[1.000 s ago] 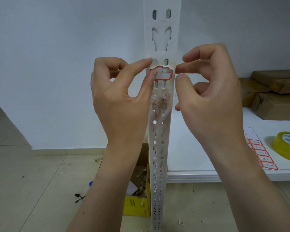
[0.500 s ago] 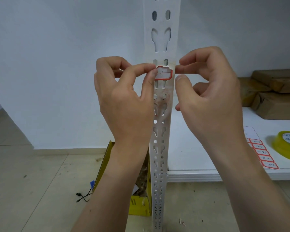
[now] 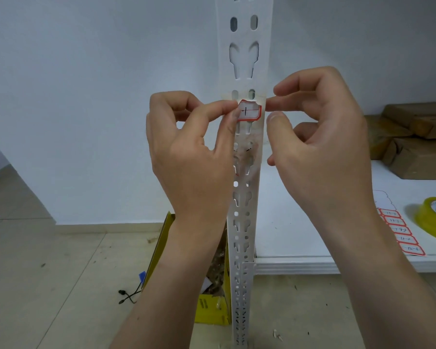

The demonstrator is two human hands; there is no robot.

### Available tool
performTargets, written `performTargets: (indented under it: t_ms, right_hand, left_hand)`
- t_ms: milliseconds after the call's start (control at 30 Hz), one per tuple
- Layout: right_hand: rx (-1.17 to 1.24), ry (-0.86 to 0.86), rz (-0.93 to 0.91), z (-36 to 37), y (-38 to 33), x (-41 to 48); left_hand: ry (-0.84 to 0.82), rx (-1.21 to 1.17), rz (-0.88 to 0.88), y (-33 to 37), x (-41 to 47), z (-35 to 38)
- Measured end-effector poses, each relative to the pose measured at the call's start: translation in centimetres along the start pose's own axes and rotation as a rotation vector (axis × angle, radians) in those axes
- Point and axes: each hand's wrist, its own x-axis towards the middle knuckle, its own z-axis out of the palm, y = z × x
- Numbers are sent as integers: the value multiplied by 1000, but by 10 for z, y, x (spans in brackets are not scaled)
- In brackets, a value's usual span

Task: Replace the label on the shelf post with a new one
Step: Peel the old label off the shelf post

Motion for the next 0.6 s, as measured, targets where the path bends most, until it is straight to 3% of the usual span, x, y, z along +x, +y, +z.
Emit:
performTargets:
  t_ms: [133, 600]
  right_hand:
    - [7, 13, -2, 1, 0, 0]
    - [-7, -4, 3, 0, -2, -2]
  left_hand:
    - [50, -21, 32, -3, -1, -2]
    - [-13, 5, -33, -4, 0, -2]
